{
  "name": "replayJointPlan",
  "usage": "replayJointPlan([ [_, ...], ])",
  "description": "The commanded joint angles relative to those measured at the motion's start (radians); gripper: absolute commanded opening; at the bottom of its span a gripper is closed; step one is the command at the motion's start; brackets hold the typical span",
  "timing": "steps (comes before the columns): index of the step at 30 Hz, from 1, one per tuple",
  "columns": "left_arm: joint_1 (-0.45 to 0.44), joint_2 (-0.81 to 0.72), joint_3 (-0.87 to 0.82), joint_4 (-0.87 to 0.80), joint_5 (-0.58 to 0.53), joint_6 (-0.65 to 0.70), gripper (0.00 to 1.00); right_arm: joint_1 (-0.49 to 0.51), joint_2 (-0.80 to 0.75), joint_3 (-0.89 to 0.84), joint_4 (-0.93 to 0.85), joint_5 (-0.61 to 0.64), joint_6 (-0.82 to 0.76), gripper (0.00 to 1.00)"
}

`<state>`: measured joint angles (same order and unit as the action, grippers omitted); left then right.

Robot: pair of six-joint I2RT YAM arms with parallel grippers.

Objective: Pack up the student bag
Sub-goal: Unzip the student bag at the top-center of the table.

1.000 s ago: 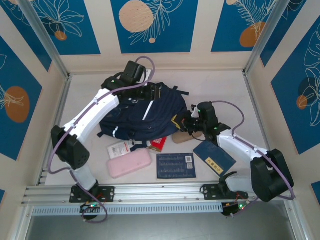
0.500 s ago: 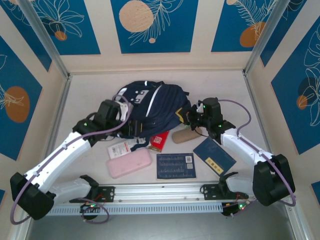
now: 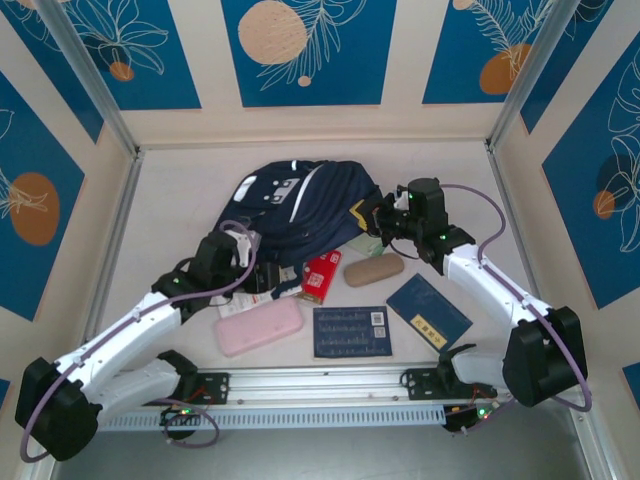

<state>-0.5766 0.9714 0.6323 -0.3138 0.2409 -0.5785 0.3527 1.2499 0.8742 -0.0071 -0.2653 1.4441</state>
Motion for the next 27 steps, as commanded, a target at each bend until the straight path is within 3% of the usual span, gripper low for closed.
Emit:
replayJointPlan([
  [1,-0.006,-0.025,-0.056,0.132,0.052,-0.057,0.5,-0.009,-0.001,0.052,0.036,-0.01,0.036,0.0],
  [21,-0.017,0.142,-0.148,0.379,-0.005,-0.019,0.45,0.007,0.006,0.046,0.079,-0.022,0.09,0.0],
  [27,-0.017,0.174,-0.146,0.427,0.005,-0.017,0.32,0.011,0.007,0.031,0.097,-0.026,0.099,0.0],
])
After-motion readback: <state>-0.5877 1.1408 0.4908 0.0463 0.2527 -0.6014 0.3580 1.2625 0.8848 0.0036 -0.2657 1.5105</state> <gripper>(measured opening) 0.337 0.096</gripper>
